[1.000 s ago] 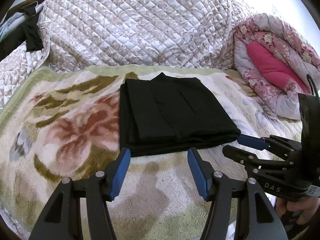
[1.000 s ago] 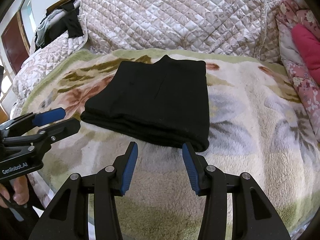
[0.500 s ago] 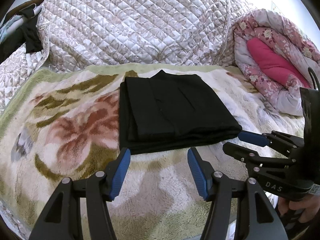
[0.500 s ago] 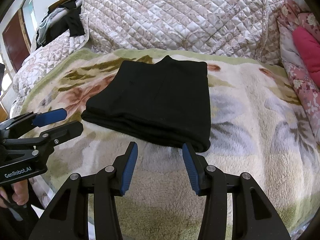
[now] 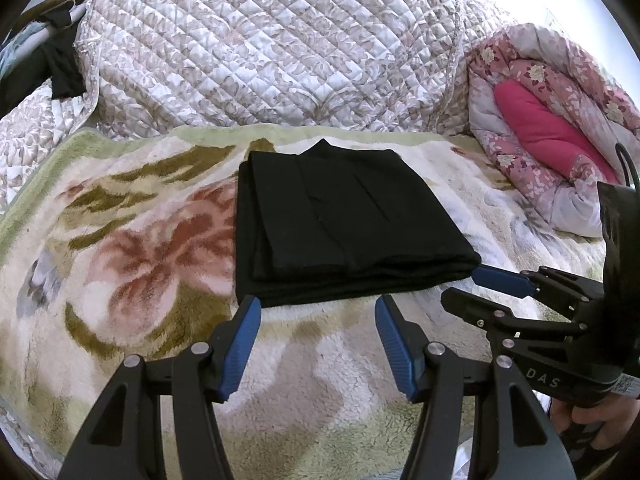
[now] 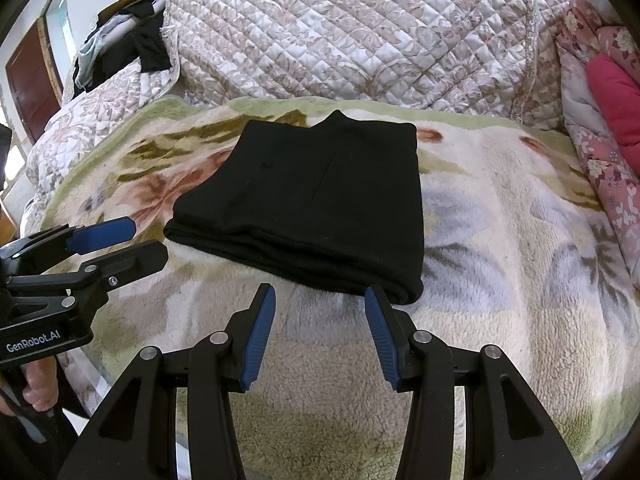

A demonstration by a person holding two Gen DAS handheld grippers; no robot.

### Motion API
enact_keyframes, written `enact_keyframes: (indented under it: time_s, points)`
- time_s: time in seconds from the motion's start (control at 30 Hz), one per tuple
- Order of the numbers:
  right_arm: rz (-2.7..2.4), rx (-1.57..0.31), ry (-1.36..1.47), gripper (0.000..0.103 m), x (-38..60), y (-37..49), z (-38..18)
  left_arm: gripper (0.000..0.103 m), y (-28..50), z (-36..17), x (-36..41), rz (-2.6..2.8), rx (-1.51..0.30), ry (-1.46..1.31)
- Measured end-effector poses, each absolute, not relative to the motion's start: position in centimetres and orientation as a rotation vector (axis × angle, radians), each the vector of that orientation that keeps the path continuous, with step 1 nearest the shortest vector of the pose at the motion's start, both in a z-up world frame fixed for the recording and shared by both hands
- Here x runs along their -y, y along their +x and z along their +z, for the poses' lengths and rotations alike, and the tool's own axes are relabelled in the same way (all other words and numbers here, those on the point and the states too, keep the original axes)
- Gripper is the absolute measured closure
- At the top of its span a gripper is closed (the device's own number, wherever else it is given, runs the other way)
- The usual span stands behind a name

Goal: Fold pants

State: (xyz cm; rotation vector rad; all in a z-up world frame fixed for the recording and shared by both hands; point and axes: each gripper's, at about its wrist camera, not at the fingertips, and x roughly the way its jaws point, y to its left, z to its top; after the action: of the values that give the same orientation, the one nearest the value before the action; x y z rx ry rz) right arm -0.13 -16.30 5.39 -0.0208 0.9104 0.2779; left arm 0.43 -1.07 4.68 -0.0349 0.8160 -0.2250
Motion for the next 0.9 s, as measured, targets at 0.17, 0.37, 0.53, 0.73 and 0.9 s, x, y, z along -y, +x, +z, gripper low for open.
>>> enact_keyframes:
  time_s: [0.17,0.37,0.53,0.73,0.9]
  points:
    - [0.278,-0.911,-0.020,0.056,16.31,-0.12,5.39,0.041,0.40,4.70,0.96,-0.221,-0.815,-0.039]
    - [0.278,-0.911,-0.021,0.056,16.27,-0.11,5.37,0.041,0.46,4.61,0.99,-0.216,-0.825,-0.041]
    - [0.277,-0.912,-0.020,0.056,16.25,-0.17,5.36,0.041,0.53,4.57,1.16,-0.205,-0.830,-0.033]
    - [0.277,-0.912,-0.021,0.056,16.24,-0.10,5.36,0.041,0.63,4.42,1.13,-0.205,-0.839,-0.037]
    - [0.277,-0.912,-0.021,0.056,16.25,-0.10,5.36,0.041,0.63,4.43,1.18,-0.201,-0.838,-0.029]
